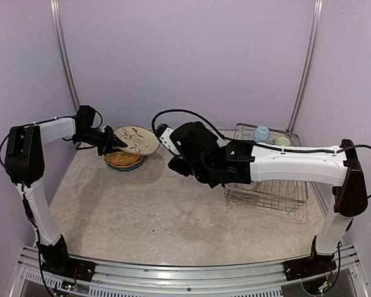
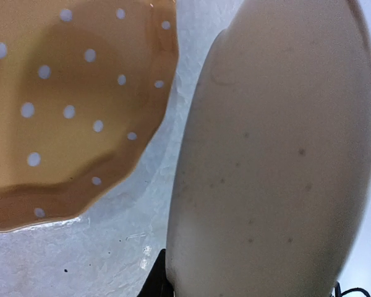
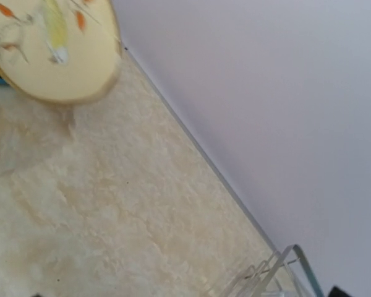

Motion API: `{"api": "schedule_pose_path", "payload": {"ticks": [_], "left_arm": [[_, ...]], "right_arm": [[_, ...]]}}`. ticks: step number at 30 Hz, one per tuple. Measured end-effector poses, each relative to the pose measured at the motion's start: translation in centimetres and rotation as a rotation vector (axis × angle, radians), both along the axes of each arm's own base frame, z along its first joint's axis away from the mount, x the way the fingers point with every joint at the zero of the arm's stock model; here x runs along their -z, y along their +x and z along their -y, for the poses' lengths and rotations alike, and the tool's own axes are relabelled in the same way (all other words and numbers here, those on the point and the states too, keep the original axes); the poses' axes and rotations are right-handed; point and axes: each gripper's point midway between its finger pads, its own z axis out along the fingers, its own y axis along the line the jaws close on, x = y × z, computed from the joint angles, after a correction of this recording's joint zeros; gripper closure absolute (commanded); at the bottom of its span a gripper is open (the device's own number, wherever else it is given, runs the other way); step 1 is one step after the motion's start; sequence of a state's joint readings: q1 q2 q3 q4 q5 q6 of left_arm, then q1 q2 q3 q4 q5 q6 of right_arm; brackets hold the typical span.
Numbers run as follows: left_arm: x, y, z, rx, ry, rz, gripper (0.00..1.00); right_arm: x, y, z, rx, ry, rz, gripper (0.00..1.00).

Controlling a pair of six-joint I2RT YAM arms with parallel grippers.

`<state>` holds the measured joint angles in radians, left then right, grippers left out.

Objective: Unload the mixed dishes from the dish rack
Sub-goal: Place the plate on the plate.

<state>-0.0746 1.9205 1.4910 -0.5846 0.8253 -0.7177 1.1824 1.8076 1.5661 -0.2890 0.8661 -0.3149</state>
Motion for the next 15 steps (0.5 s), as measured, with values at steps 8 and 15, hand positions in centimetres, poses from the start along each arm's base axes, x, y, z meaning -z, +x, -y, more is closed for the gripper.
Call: {"api": "schedule_pose_path", "payload": {"ticks": [8,15], "left_arm": [[1.0,1.1,-5.2,-0.111,0.061,-0.016,1.00],[1.4,2.1,-6.5,-0.130,0.104,-0.003,1.00]], "right_arm": [[-1.2,0.9,2.4,0.053,0.141,-0.035,0.00],[-3.0,1.4,5.0,0.085,0.288,-0.069,0.00]]}}
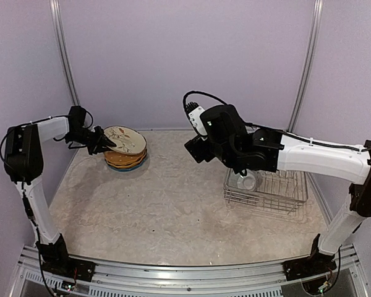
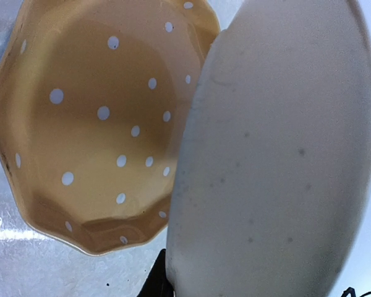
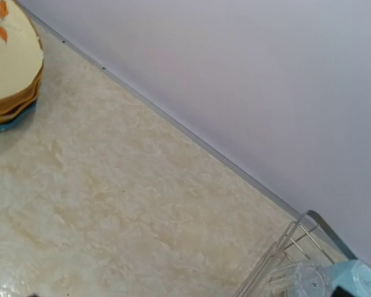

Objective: Unload the mixed dishes from the dish rack
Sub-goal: Place the plate on the plate.

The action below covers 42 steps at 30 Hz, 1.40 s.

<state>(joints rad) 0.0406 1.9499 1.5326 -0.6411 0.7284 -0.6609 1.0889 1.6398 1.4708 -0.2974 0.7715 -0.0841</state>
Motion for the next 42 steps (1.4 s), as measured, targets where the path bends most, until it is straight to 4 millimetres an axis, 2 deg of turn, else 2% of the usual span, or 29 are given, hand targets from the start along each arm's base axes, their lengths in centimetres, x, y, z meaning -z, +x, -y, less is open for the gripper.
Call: {"api": "schedule_pose_path", "payload": {"ticks": [7,10,17,23,28,34,42], "left_arm": [[2.4,0.6,-0.3,0.005,0.024,-0.041,1.00],[2.7,0.6,-0.3,0.005,0.029,-0.046,0.95],[2.5,0.8,-0.4,0.008,0.036,-0.043,0.75],[2.0,1.3,-0.7,0.009,0.063,-0.018,0.57],[2.3,1.1,-1.3,0.006,0.107,-0.021,0.41],[2.2,0.9,-1.9,0.001,0.153,-0.025,0.30],[1.3,0.8,-2.7,-0.016,0.211,-0.013,0.15]], "right_arm": [[-0.5,0.3,2.7,0.037,0.133,-0.047,0.00],[-0.3,1.1,4.1,0.069,0.193,-0.085,0.00],[0.1,2.8,8.3,0.162,0.347,-0.191,0.00],[0.0,3.2,11.3,0.229,0.446,-0.260,0.00],[2.1,3.5,13.9,0.296,0.468,-0.330,0.00],[5.6,3.4,16.0,0.355,0.454,-0.416,0.00],[6.4,3.9,17.5,0.393,0.468,-0.439,0.00]]}}
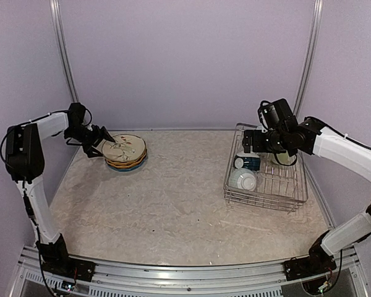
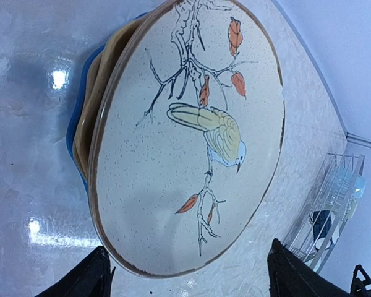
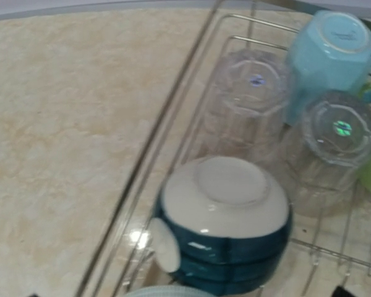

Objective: Unload the mixed dishes from the dish rack
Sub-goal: Place the plate on the plate, then grab the cup from the dish rack.

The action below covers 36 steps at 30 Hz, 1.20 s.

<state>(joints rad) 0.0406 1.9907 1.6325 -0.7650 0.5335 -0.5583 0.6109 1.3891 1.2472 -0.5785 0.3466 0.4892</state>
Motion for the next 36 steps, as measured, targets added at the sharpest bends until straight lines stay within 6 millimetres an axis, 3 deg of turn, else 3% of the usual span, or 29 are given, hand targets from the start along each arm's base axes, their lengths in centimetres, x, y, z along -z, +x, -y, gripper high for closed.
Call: {"api": "schedule_pose_path", "payload": {"ticks": [4,11,17,23,27,36], "left_arm": [[-1.6,-0.1,-0.2,-0.003,0.018,0.036,0.12],[-6.2,-0.3,-0.1,-0.001,0.021,0.152,0.07],[-9.1,-1.0,1.3,0.029,0.013,0.231,0.06],[-10.1,-2.1,5.1,0.115,-0.007,0.256,0.06],[-10.2,-2.8,7.2,0.164,-0.021,0.257,0.06],[-10.4,-3.6,9.2,0.213,-0.043,0.257,0.06]], "right_arm": [[0.4,0.6,1.5,0.037,0.005,-0.014,0.00],[1.5,2.1,4.4,0.103,0.011,-0.044,0.02],[4.2,4.5,7.4,0.168,0.000,-0.100,0.17],[7.0,6.9,9.1,0.196,-0.004,-0.161,0.18],[7.8,8.8,8.9,0.194,-0.020,-0.169,0.17],[9.9,11.5,9.0,0.205,-0.042,-0.194,0.17]]}}
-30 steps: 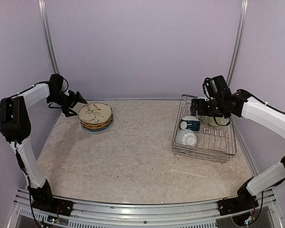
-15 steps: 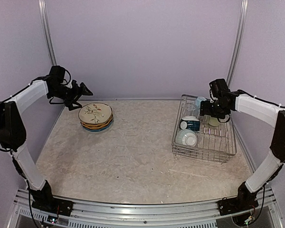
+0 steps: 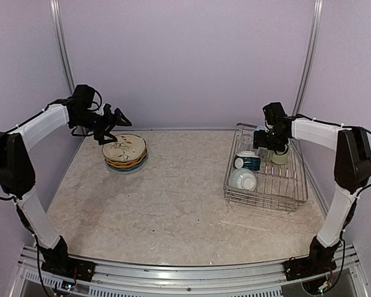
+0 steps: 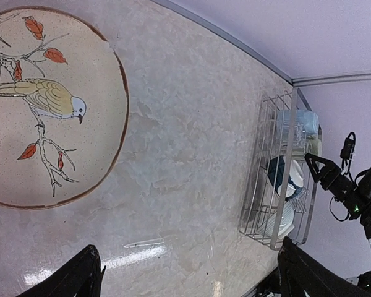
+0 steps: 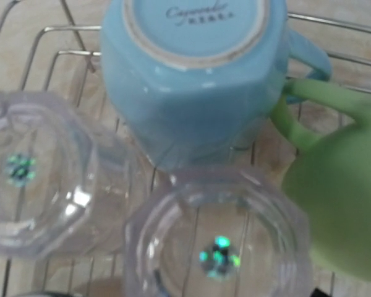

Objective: Unload the mixed dishes from the dish rack
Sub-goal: Grab the cup from the dish rack.

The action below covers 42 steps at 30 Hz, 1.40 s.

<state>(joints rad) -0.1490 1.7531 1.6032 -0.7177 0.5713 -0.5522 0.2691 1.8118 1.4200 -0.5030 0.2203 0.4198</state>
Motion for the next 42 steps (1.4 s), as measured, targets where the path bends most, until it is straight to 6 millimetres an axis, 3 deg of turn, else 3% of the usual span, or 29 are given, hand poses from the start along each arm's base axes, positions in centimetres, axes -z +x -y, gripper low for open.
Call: {"api": "schedule_pose_path", "payload": {"ticks": [16,25,32,42], "left_arm": [[-1.0,-0.5,0.6,0.022,-0.029,0.018,0.06],[-1.6,-1.5,2.5,0.069,-0.036,0.030,0.05],[-1.9,-2.4,4.2,0.115,-0.049,0.033,0.05],[-1.7,-2.4,4.3,0.122,-0.041,0.034,0.05]], "right_arm": [[3.0,1.8,1.1,0.060,-0.068,-0.022,0.19],[3.0,2.6,1.9,0.101,-0.106,0.014,0.23],[3.1,3.4,2.0,0.113,-0.110,0.042,0.37],[3.0,3.2,2.1,0.116,-0.106,0.065,0.69]]}}
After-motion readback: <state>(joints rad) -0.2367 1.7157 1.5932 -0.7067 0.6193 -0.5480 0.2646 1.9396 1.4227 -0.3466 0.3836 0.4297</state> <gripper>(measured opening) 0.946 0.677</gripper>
